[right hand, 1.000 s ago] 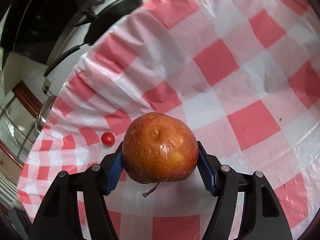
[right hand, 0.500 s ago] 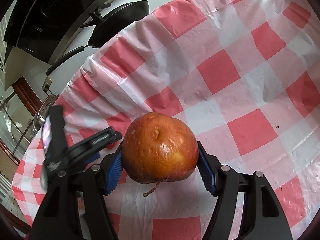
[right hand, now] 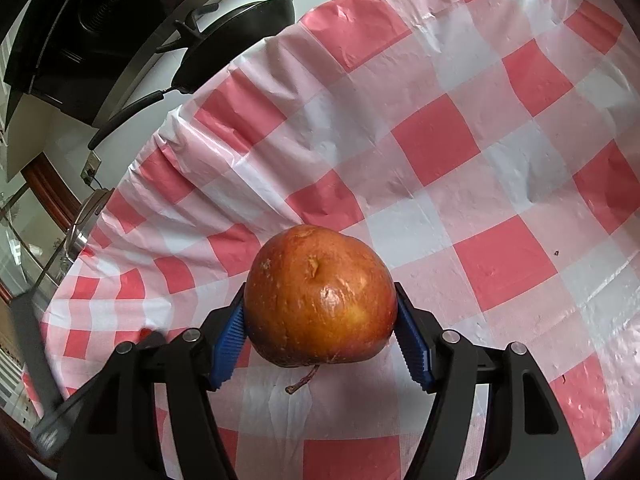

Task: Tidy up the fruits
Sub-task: 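Grasp the small red tomato with the left tool while the right tool holds the brown-red fruit, then carry the tomato and brown-red fruit with both tools over the white box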

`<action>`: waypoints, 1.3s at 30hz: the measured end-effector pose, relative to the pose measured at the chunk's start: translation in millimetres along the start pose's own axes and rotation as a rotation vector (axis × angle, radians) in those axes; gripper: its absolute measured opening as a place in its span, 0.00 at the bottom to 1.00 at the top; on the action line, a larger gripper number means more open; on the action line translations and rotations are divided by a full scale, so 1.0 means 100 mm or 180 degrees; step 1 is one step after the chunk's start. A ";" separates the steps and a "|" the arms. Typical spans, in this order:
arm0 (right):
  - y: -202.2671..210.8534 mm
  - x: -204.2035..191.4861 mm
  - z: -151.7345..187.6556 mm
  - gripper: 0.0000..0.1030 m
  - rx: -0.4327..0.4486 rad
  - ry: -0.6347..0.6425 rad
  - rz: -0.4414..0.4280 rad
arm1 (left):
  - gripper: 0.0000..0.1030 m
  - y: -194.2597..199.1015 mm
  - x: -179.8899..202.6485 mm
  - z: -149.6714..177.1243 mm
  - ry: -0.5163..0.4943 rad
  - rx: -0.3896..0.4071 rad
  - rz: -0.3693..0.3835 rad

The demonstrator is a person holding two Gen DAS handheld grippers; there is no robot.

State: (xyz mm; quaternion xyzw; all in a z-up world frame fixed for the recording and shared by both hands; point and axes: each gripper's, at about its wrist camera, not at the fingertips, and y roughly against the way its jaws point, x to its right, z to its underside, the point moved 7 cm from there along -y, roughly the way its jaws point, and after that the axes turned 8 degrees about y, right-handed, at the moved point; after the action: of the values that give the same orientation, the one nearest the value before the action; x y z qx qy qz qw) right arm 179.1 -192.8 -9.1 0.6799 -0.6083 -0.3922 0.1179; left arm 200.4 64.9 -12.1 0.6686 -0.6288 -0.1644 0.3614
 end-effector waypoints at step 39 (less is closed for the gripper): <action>2.02 -3.19 3.08 0.64 -0.1131 0.2191 -0.1954 | 0.32 3.36 -3.46 2.56 0.1068 0.0437 -0.0920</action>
State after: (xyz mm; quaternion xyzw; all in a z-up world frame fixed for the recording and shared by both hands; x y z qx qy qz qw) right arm -162.2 151.5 39.4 0.8872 -0.2294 -0.2592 0.3052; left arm -268.2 343.6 -36.6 0.7926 -0.4673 -0.0578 0.3873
